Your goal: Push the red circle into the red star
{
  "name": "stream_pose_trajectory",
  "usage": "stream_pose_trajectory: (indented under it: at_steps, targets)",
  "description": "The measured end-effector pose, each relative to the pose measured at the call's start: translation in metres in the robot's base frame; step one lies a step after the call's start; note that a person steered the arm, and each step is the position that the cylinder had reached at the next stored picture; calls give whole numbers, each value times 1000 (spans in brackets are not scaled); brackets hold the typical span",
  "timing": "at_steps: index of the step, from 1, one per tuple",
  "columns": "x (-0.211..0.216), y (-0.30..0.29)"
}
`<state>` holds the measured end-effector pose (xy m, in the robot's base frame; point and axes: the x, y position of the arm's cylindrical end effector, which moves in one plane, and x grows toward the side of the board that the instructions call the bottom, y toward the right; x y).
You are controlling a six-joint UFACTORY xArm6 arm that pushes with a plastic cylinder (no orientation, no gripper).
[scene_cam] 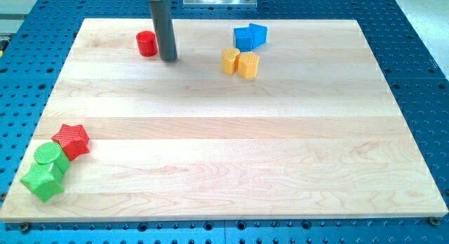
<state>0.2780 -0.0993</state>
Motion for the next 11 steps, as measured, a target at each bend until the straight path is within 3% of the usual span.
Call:
stream_pose_trajectory:
  at_steps: [1,2,3,5,6,7,9,10,11]
  targets:
    - [-48,-12]
    - [25,-77]
    - [141,-94]
    - [119,-85]
    - [150,-49]
    - [196,-53]
    - [210,-74]
    - [155,22]
    - [70,173]
